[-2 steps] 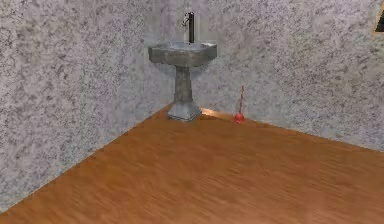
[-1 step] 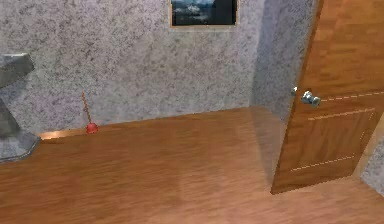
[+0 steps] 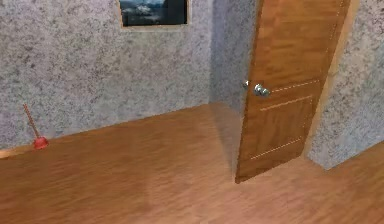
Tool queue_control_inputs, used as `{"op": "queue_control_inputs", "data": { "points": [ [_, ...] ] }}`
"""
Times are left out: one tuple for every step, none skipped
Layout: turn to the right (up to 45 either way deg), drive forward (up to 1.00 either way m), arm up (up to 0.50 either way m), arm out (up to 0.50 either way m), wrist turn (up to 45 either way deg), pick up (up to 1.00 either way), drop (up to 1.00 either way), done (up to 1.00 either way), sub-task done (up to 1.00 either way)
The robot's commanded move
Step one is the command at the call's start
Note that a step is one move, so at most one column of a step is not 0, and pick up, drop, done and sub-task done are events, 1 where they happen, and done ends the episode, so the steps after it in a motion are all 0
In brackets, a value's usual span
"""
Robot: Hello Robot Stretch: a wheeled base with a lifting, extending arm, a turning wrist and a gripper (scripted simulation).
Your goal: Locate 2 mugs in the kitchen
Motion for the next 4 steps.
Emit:
{"op": "queue_control_inputs", "data": {
  "points": [
    [0.0, 1.0, 0.0, 0.0, 0.0, 0.0, 0.0, 0.0, 0.0],
    [3.0, 0.0, 0.0, 0.0, 0.0, 0.0, 0.0, 0.0, 0.0],
    [-27.0, 0.0, 0.0, 0.0, 0.0, 0.0, 0.0, 0.0, 0.0],
    [0.0, 0.5, 0.0, 0.0, 0.0, 0.0, 0.0, 0.0, 0.0]
  ]
}}
